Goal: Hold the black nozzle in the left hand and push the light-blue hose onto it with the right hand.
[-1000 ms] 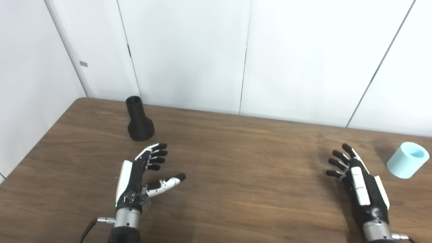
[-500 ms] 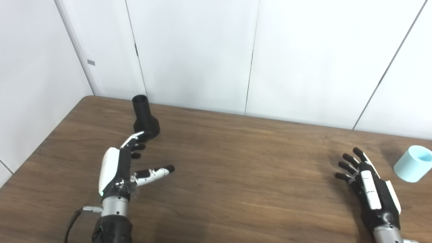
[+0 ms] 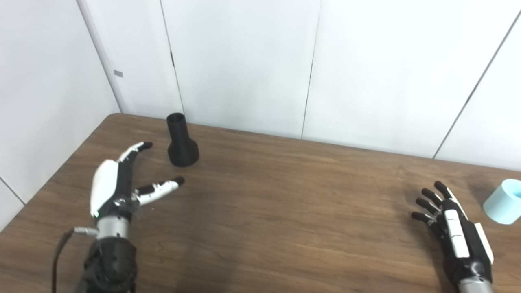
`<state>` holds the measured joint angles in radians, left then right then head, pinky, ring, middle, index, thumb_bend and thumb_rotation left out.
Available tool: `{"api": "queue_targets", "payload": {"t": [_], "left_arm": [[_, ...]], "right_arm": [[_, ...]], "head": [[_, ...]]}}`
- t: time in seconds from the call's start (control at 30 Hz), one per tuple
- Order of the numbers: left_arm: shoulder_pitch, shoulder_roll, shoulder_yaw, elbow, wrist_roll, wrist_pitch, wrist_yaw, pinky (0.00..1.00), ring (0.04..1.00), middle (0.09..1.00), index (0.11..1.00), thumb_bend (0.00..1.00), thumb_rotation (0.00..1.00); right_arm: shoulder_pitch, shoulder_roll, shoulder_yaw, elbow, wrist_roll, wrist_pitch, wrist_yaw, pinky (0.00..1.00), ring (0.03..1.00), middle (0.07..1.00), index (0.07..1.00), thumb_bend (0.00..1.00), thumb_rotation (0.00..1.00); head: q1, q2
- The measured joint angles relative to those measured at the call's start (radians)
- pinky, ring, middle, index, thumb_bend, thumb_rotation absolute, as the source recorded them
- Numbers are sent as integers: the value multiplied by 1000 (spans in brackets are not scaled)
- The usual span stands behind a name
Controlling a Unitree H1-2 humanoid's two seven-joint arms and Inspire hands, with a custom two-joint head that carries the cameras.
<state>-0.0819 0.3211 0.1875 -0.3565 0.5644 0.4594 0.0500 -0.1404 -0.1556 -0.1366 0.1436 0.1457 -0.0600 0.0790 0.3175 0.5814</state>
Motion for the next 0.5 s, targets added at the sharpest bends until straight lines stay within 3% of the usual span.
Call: {"api": "queue_targets", "payload": {"t": [0.13, 0.23, 0.5], "left_arm": [[-50, 26, 21, 78, 43, 12, -38, 864, 962, 936, 826, 882, 303], [-84, 27, 20, 155, 68, 13, -46, 958, 989, 964, 817, 914, 310], [-178, 77, -20, 366, 65, 11, -40, 1000, 988, 979, 809, 961, 320]], "right_arm": [[0, 0, -1, 0, 1, 2, 0, 666, 804, 840, 905, 326, 828], [0, 1, -2, 0, 1, 2, 0, 672, 810, 847, 916, 336, 837], [4, 3, -5, -6, 3, -1, -1, 654, 805, 835, 912, 361, 848]], "head": [[-5, 0], [-11, 0], [-26, 6]]}}
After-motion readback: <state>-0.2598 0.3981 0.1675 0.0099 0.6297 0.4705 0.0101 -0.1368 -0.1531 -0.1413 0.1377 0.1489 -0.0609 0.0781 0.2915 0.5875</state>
